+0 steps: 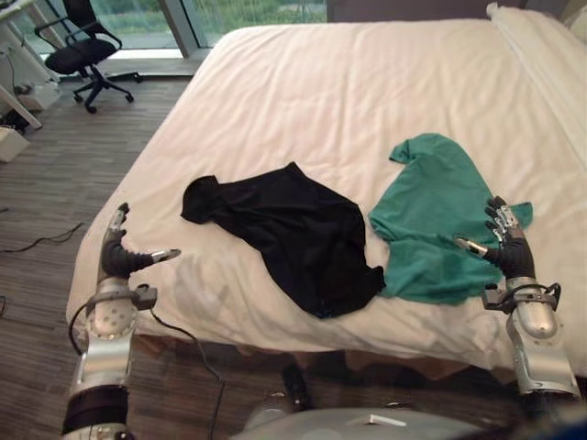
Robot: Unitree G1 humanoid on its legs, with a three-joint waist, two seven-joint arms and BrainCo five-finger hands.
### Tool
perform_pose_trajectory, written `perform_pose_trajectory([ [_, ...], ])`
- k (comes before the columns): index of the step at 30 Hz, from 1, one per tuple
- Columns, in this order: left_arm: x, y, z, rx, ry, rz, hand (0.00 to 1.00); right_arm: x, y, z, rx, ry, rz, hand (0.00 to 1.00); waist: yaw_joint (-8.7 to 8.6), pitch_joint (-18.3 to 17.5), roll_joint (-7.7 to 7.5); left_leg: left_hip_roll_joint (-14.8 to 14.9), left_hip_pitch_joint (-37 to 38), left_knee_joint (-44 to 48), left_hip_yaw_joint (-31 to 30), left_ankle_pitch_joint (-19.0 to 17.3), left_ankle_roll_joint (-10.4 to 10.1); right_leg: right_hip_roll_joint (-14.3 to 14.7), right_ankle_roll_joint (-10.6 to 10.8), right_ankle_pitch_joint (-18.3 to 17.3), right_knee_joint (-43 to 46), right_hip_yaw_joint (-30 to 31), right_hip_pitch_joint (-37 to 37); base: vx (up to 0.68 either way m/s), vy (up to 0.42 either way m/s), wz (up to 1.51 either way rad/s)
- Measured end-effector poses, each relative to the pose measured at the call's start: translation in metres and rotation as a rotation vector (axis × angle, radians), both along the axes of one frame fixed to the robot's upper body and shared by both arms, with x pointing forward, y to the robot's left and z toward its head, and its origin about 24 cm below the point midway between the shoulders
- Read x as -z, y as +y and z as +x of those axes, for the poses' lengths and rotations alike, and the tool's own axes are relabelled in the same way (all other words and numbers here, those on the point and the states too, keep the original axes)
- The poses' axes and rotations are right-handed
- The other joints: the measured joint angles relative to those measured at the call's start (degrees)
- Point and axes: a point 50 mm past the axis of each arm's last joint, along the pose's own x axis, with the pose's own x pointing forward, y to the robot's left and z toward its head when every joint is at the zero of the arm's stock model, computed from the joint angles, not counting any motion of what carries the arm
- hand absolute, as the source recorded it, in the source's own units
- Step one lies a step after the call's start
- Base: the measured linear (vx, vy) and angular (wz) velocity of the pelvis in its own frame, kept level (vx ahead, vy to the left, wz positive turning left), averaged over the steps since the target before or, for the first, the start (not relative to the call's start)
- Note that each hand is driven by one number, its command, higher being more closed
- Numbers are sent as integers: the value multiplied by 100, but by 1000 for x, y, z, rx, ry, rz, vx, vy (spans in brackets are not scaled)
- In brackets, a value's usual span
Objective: Tidy the bed and pick cloth on bed and put in laundry
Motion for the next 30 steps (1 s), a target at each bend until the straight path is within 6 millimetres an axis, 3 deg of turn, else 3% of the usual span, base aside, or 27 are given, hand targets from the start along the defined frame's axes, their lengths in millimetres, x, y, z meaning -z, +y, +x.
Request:
perform_pose_trajectory([
  [2, -3, -4, 3, 14, -5, -9, 0, -2, 1, 0, -1, -3, -1, 0, -5, 61, 86, 115, -66, -2, -67, 40, -62, 88, -31, 8, 28, 47, -95, -134, -60, -15],
  [8, -11, -20, 21, 91, -29, -30, 0, -5, 8, 2, -48, -13, -9, 0, -86, 196, 85, 200, -221, 4, 11, 23, -143, 152, -37, -23, 460, 304, -544, -35, -4, -15],
  [15, 12, -39, 33, 133, 75, -45, 0, -14, 35, 6, -175, -44, -29, 0, -247, 408, 74, 76, -221, 33, 253, 54, -103, -38, 32, -274, 1126, 687, -1045, 20, 5, -19],
  [20, 21, -44, 40, 118, 105, -47, 0, -13, 43, 7, -220, -38, -30, 0, -292, 539, 97, 86, -265, 31, 429, 58, -104, -40, 23, -384, 1446, 908, -1345, -17, -26, -19],
  [30, 14, -62, 63, 109, 64, -54, 0, -38, 64, 6, -310, -152, -49, 0, -407, 839, 35, 102, -459, 37, 823, 98, -101, -23, 10, -429, 1859, 1303, -1940, -4, -16, -16],
])
